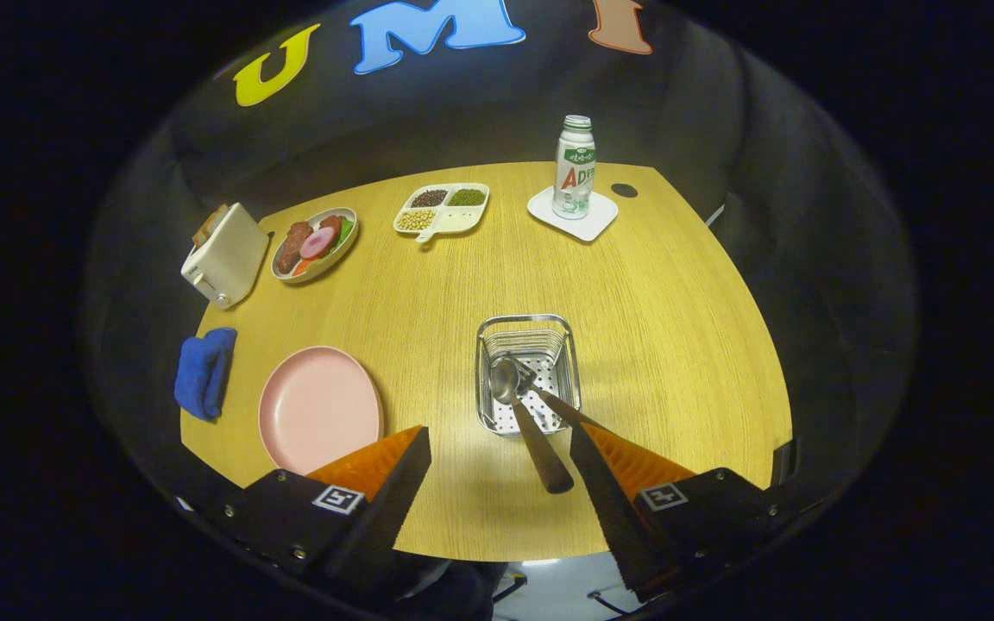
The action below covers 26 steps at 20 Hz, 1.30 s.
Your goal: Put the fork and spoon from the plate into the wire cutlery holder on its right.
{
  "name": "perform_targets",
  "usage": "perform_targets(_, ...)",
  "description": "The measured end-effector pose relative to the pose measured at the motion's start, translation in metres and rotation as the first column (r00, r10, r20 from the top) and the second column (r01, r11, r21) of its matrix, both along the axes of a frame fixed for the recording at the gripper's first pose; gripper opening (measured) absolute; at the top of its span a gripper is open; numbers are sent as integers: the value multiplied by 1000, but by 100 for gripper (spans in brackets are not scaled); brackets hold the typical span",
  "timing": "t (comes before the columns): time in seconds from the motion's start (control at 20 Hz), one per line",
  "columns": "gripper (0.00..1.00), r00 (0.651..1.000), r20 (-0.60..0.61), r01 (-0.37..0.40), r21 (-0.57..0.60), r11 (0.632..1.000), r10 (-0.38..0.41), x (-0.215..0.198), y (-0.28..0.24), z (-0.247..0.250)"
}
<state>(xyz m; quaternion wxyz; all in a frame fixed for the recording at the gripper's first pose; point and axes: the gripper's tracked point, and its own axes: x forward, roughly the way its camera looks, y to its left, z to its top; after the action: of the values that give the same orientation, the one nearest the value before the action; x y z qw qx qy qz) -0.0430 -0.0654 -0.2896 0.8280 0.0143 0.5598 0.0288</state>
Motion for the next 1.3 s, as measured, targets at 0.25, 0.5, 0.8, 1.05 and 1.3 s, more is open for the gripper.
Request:
perform_targets(0.25, 100, 1000, 7, 3, -14, 1000, -3, -3, 0, 2)
perform_targets(0.5, 100, 999, 29, 24, -6, 1000, -24, 0, -1, 7)
perform_targets(0.8, 100, 989, 143, 46, -5, 999, -45, 20, -4, 30)
perform_targets(1.05, 100, 930, 360, 78, 0, 997, -73, 58, -12, 83)
perform_targets(1.3, 100, 821, 569, 93, -38, 995, -55, 96, -26, 164)
